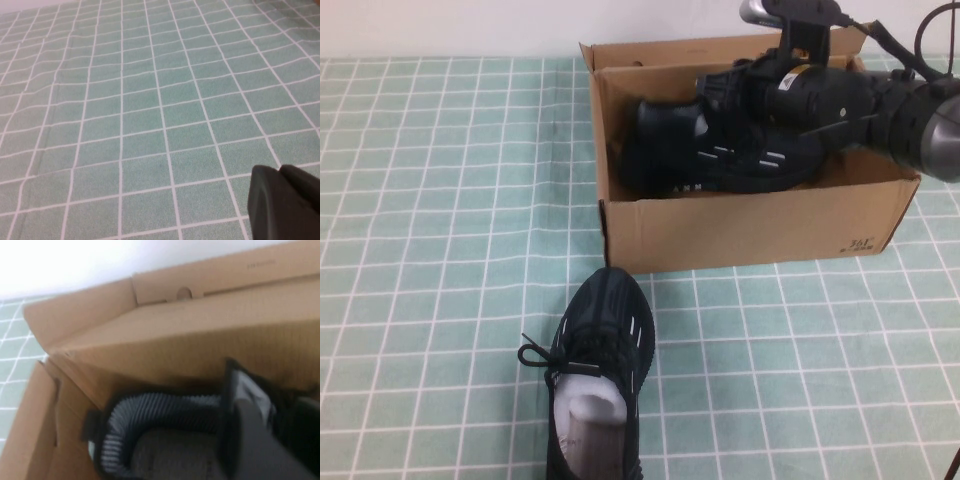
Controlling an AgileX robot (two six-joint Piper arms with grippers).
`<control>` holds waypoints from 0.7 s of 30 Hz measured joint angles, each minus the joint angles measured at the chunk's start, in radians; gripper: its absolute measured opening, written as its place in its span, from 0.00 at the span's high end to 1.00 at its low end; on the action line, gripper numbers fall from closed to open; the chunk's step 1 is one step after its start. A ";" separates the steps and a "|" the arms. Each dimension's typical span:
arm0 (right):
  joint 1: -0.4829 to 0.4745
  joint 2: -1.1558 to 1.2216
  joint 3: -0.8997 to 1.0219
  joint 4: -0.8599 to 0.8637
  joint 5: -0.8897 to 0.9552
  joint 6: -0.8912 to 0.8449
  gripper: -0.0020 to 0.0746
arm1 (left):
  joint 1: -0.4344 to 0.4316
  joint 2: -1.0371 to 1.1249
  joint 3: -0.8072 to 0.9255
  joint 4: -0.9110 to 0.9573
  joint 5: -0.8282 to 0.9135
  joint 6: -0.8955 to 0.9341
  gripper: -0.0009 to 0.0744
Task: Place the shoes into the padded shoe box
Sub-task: Place the shoe in the shoe box, then pick up the shoe from the table
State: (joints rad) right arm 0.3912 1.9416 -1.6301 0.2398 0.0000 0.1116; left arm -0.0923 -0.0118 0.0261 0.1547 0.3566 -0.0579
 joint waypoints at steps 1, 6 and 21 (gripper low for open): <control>0.000 -0.009 0.000 0.000 0.005 -0.002 0.59 | 0.000 0.000 0.000 0.000 0.000 0.000 0.99; 0.000 -0.087 0.000 0.000 0.025 -0.005 0.51 | 0.000 0.000 0.000 0.000 0.000 0.000 0.99; 0.000 -0.521 0.000 -0.150 0.437 -0.409 0.98 | 0.000 0.000 0.002 -0.123 -0.047 0.000 0.99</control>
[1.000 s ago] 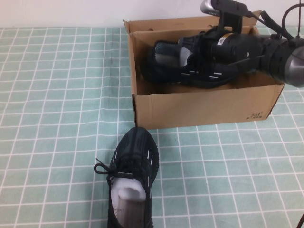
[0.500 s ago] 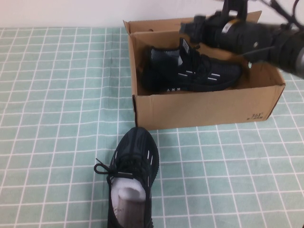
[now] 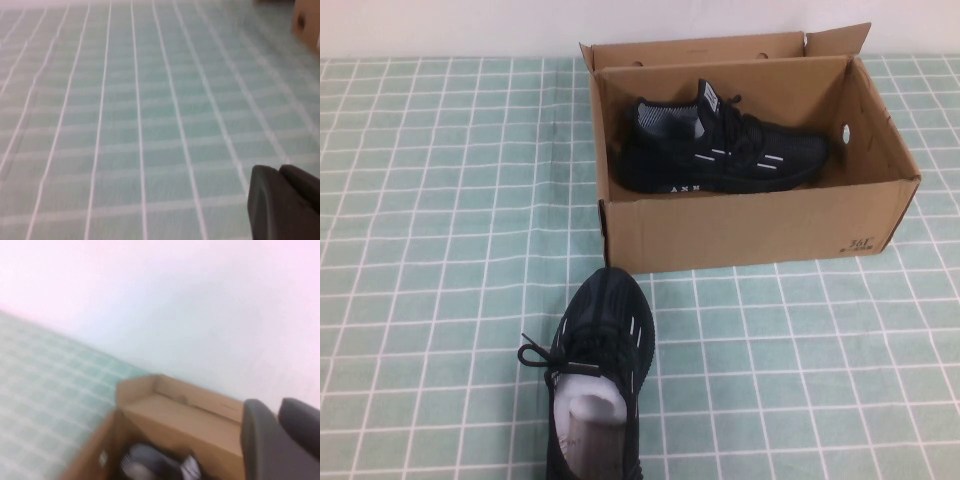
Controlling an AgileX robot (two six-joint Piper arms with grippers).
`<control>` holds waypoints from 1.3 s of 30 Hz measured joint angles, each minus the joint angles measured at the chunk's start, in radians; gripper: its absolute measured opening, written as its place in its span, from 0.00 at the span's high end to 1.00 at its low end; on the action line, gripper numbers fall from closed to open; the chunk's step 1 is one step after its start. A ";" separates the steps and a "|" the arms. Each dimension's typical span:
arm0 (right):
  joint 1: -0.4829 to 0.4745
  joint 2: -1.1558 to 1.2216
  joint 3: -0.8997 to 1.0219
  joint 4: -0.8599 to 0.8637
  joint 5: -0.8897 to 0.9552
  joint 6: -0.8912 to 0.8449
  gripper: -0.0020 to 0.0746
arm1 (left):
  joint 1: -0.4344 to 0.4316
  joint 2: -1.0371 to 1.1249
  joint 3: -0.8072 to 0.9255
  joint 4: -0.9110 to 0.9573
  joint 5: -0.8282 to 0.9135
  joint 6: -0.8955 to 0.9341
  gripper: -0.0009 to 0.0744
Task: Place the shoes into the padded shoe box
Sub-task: Pick up the shoe from the table
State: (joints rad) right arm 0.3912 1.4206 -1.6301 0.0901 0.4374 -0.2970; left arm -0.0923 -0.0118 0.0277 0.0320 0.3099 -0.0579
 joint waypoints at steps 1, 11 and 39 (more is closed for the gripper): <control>0.000 -0.029 0.000 -0.030 0.036 0.000 0.98 | 0.000 0.000 0.000 -0.010 -0.026 0.000 0.99; 0.000 -0.289 0.060 -0.261 0.279 0.081 0.98 | 0.000 0.000 0.000 -0.032 -0.310 -0.111 0.99; 0.000 -1.097 1.299 -0.608 -0.017 0.710 0.98 | 0.000 0.000 0.000 -0.045 -0.379 -0.224 0.99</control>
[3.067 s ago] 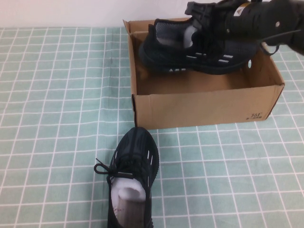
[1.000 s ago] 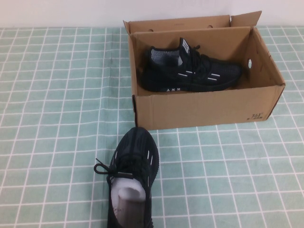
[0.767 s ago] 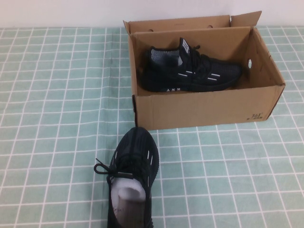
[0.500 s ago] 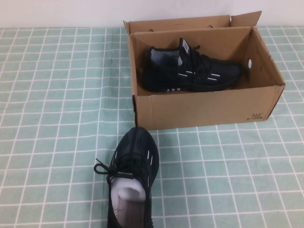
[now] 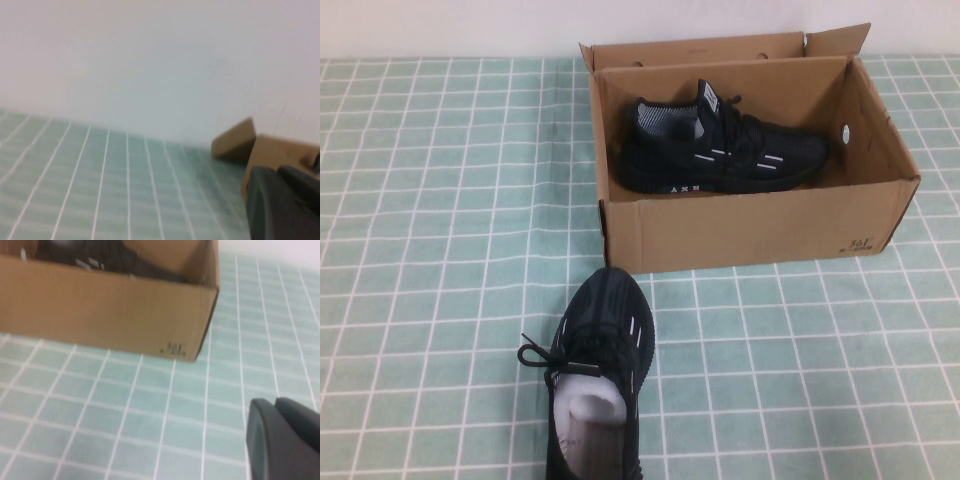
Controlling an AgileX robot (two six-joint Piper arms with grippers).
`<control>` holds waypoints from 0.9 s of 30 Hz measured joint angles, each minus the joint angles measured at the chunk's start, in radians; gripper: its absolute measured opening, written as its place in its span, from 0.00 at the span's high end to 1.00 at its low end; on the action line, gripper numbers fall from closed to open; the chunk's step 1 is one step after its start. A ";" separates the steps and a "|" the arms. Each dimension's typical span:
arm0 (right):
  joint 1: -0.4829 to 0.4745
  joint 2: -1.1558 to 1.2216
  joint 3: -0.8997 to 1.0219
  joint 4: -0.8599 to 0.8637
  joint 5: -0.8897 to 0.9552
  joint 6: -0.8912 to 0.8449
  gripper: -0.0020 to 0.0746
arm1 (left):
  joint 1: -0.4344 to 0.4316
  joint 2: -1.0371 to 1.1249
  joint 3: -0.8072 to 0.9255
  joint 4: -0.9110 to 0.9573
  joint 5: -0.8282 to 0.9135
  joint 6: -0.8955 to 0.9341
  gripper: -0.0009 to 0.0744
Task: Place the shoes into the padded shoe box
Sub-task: Pick up the shoe from the table
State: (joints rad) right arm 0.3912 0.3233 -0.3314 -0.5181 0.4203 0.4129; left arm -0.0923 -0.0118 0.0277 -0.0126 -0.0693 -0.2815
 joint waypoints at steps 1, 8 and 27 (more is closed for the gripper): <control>0.000 0.000 0.008 0.000 0.004 0.000 0.98 | 0.000 0.000 0.000 0.000 -0.017 0.000 0.99; 0.000 0.000 0.010 0.003 0.053 0.000 0.98 | 0.000 0.000 -0.006 -0.006 -0.378 -0.001 0.99; 0.000 0.000 0.010 0.003 0.053 0.000 0.98 | 0.000 0.303 -0.675 0.153 0.441 0.011 0.99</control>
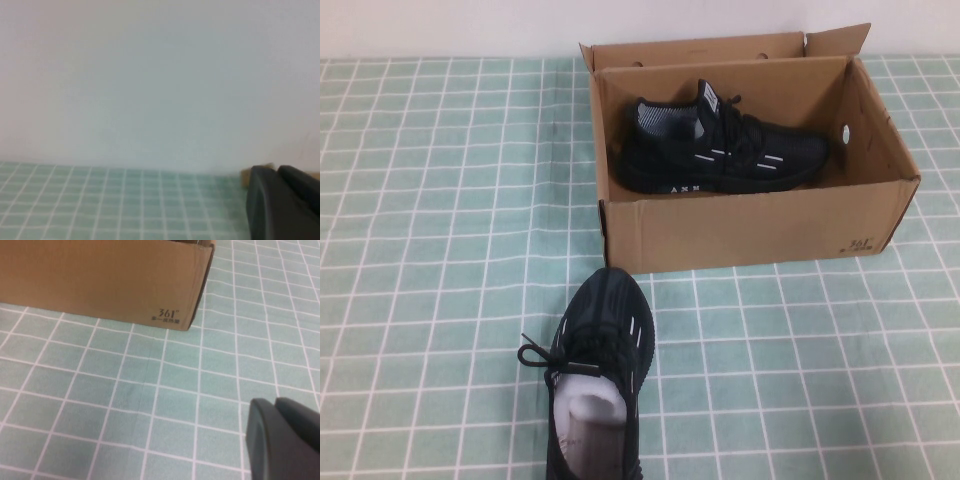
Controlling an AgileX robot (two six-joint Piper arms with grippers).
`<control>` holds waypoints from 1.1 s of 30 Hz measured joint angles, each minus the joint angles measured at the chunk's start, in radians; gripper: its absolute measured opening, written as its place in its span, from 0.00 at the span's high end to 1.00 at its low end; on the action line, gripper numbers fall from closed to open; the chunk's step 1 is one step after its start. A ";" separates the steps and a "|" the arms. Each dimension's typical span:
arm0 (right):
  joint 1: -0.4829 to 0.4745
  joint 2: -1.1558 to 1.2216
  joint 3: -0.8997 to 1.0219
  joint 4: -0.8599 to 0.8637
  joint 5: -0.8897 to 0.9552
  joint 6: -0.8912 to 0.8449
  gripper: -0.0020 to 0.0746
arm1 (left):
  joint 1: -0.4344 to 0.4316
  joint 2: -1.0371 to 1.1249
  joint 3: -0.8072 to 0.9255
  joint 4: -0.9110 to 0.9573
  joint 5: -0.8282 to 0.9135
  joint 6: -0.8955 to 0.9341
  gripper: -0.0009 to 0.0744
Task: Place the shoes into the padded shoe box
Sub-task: Pick up the shoe from the table
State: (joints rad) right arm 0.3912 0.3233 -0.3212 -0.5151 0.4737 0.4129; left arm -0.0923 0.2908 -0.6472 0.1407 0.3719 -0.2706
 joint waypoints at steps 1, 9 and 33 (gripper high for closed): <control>0.000 0.000 0.000 0.000 0.000 0.000 0.98 | 0.000 0.015 -0.002 0.022 0.012 0.001 0.99; 0.000 0.000 0.000 0.000 0.000 0.000 0.98 | 0.000 0.099 -0.006 0.027 0.100 -0.011 0.99; 0.000 0.000 0.000 0.003 -0.002 0.000 0.98 | 0.000 0.597 -0.203 -0.893 0.502 0.991 0.99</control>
State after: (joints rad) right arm 0.3912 0.3233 -0.3212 -0.5119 0.4718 0.4129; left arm -0.0923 0.8881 -0.8502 -0.7518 0.8736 0.7200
